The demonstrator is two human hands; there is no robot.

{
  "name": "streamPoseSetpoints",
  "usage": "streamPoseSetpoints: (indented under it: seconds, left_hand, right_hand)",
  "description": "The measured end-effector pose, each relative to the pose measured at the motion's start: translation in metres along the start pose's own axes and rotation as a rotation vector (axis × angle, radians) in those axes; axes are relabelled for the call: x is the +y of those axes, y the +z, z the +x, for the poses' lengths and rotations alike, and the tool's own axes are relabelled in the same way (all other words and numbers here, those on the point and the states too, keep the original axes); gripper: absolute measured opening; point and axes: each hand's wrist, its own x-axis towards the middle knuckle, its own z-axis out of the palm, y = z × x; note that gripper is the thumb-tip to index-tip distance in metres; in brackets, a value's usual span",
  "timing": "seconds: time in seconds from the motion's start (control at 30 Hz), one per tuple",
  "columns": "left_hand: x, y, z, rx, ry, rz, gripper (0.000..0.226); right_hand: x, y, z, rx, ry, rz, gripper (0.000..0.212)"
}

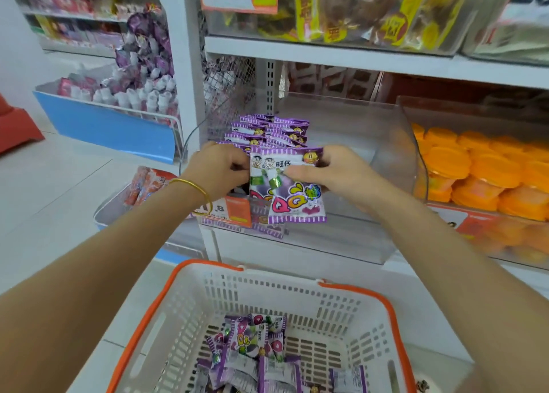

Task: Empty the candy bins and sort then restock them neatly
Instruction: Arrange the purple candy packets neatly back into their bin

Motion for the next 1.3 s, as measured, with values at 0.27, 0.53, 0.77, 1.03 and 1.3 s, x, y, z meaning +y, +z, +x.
streamPoseSetpoints:
  seconds: [0.27,0.53,0.77,1.03,1.3]
  left_hand:
    - [0.014,-0.016,-0.005,0.051,-0.067,-0.348,0.02]
    - [0.025,-0.009,-0.007,-0.133,0.111,-0.323,0.02]
    - [0.018,-0.008,-0.004,-0.263,0.158,0.076,0.013]
    - [0.031,-0.004,0.006,-0.14,0.347,0.048,0.049]
    - [0.024,-0.001,0.019,-0.096,0.245,-0.006,0.054]
  right_hand:
    - [0.002,-0.003,-0.001,-0.004,-0.001,-0.056,0.016]
    - [0.012,-0.023,-0.007,0.09,0.161,0.372,0.006]
    - [0.019,-0.041,0.003,0.371,0.222,0.488,0.011]
    - [0.029,-0.045,0.03,0.444,0.254,0.352,0.012]
    - [0.058,-0.06,0.094,0.627,0.335,-0.157,0.012]
